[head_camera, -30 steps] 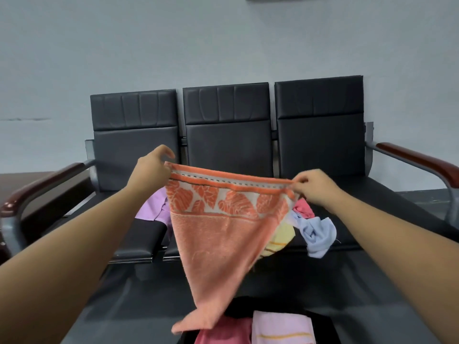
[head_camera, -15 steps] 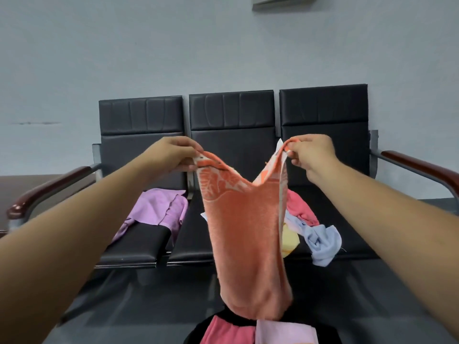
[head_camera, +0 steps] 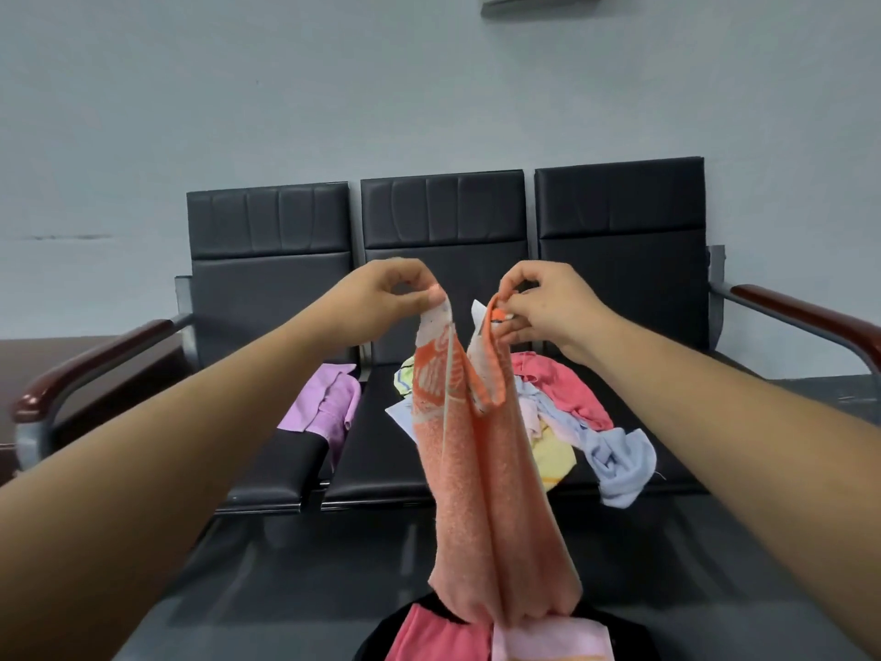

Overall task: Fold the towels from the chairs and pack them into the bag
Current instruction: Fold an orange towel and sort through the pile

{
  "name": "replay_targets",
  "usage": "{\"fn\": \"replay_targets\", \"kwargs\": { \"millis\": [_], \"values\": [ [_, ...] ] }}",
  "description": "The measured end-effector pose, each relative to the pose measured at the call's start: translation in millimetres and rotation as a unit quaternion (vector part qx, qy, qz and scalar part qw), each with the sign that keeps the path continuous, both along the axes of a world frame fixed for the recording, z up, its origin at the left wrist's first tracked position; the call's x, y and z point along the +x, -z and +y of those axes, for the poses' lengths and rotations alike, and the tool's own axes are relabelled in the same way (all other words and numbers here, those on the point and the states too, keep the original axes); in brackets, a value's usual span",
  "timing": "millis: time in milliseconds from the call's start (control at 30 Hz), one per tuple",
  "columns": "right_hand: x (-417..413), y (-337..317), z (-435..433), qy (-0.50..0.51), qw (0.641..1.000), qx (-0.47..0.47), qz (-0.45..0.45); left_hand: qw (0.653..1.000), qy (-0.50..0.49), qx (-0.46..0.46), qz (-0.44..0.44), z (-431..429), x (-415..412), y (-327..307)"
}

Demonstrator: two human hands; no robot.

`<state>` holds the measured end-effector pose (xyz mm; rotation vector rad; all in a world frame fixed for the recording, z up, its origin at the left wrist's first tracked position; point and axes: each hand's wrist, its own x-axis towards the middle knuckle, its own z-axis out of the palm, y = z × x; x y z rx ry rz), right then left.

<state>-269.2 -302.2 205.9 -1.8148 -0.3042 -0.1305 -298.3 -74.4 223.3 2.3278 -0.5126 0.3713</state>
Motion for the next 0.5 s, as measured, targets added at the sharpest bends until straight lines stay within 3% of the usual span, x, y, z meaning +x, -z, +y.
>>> {"fn": "replay_targets", "kwargs": {
  "millis": [200,333,433,500],
  "values": [
    [-10.7,-3.8,9.9,-0.155,0.988,-0.027,0.014,1.0,-0.008,-0.025,-0.015,-18.0,1.2,0.2],
    [-8.1,7.2,15.0,-0.126,0.98,-0.142,-0.057,0.999,-0.018,-0.026,-0.008,-22.3,1.5,2.1],
    [-6.5,9.6,13.8,-0.108,0.992,-0.054,-0.044,0.999,0.02,-0.026,0.035,-17.9,-2.1,2.3],
    [-6.1,8.0,7.7,-0.118,0.993,0.015,-0.024,0.987,0.079,-0.005,0.138,-8.4,-6.2,4.5]
  ]
}}
